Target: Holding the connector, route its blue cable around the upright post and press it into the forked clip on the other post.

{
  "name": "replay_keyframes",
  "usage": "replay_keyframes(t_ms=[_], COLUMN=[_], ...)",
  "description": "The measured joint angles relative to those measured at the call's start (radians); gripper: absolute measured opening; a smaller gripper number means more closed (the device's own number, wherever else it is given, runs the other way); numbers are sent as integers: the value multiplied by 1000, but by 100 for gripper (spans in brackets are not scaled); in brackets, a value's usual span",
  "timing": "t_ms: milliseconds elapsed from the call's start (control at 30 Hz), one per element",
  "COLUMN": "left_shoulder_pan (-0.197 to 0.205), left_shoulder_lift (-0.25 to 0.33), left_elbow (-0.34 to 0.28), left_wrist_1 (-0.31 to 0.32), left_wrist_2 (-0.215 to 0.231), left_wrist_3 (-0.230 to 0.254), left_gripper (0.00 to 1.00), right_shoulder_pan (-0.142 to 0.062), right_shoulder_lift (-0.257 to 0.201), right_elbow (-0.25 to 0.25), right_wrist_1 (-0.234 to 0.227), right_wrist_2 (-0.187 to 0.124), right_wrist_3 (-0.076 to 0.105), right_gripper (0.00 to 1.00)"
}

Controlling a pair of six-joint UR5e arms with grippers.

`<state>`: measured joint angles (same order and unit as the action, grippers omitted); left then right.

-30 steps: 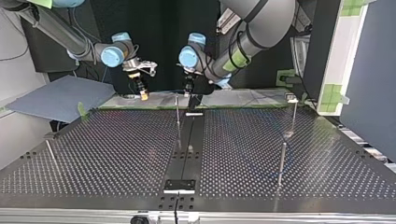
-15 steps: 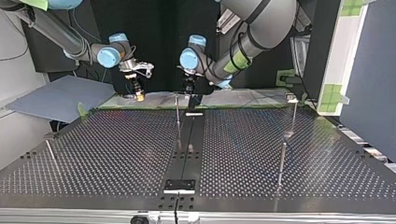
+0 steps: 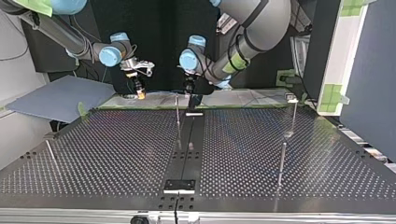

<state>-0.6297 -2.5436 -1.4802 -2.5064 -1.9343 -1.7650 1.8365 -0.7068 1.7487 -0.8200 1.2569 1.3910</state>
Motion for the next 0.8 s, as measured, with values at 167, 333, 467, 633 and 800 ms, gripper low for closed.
replay_keyframes(t_ms=[167, 333, 467, 633, 800], left_shoulder_pan=[3, 11, 13, 9, 2], left_shoulder_lift=[-26, -31, -31, -31, -19], left_elbow=[26, 54, 60, 60, 60], left_wrist_1=[-8, -39, -57, -92, -129], left_wrist_2=[2, 2, -3, -29, -40], left_wrist_3=[-2, -2, 0, 8, 12], left_gripper=[0, 0, 0, 0, 0], right_shoulder_pan=[-2, -2, -3, -2, -2], right_shoulder_lift=[3, 3, 3, 3, 3], right_elbow=[-5, -9, -11, -11, -11], right_wrist_1=[4, 7, 14, 21, 23], right_wrist_2=[0, 0, 0, 3, 5], right_wrist_3=[-2, -3, -16, -42, -49], right_gripper=[0, 0, 0, 0, 0])
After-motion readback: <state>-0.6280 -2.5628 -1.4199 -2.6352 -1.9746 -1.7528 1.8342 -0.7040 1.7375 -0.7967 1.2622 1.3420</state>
